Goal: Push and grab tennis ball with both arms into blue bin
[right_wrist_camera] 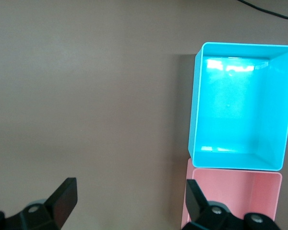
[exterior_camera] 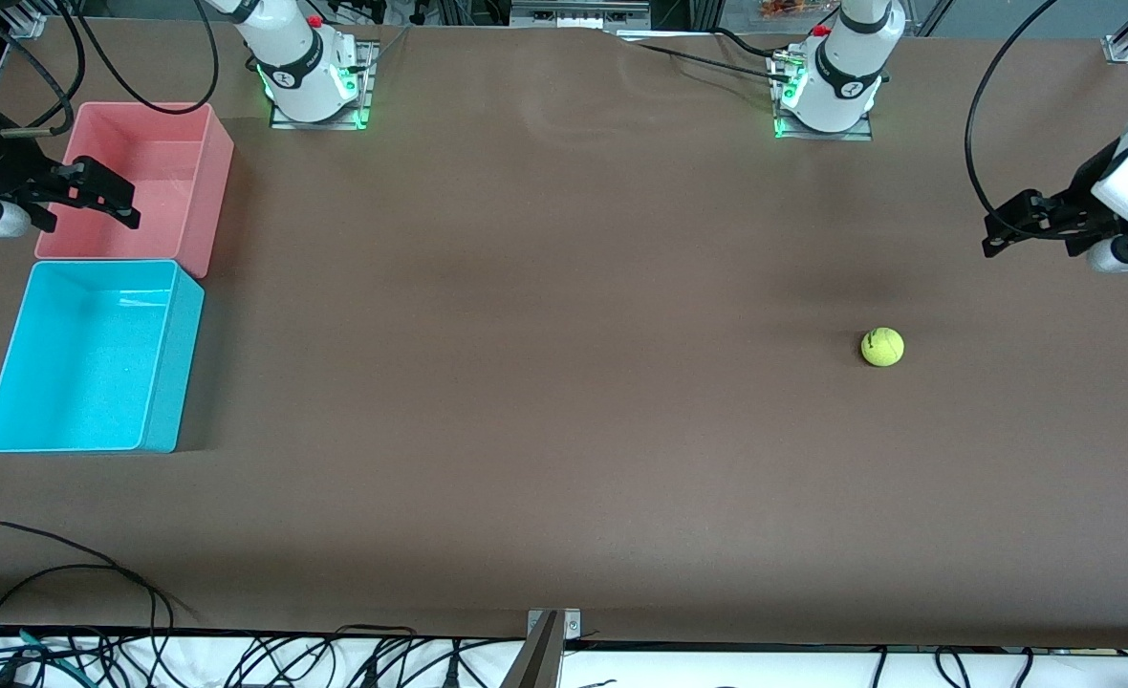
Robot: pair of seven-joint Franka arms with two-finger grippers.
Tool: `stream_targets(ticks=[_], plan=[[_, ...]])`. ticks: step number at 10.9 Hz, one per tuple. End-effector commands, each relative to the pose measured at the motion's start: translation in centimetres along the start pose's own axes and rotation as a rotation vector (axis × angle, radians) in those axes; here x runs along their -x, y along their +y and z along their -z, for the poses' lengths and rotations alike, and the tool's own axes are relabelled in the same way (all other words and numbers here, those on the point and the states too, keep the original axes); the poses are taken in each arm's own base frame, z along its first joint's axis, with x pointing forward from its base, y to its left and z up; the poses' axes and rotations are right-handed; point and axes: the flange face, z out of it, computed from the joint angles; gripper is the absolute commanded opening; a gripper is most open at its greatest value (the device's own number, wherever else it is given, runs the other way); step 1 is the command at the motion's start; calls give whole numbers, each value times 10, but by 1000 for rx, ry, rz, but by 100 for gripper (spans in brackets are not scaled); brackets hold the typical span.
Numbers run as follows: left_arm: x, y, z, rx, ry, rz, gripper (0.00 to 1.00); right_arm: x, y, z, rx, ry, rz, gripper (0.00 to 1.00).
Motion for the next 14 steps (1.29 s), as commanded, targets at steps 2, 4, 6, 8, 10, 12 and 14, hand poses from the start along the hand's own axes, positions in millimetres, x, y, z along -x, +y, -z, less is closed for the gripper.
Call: stream_targets(ticks=[2, 4, 6, 8, 10, 12, 14], plan=[[9, -26, -53, 6, 34, 49, 100, 0, -3, 7, -8, -1, -8, 100], [7, -29, -53, -16, 41, 44, 100, 0, -3, 7, -8, -1, -8, 100], [-4, -31, -75, -25, 13, 41, 100, 0, -3, 7, -8, -1, -8, 100], [-8, -40, -88, -25, -8, 45, 100, 0, -3, 7, -8, -1, -8, 100], [-16, -38, -114, -22, -7, 40, 100, 0, -3, 7, -8, -1, -8, 100], [-26, -34, -127, -22, 40, 31, 100, 0, -3, 7, -8, -1, -8, 100], [-27, -33, -141, -21, 46, 28, 100, 0, -3, 7, -8, -1, -8, 100]])
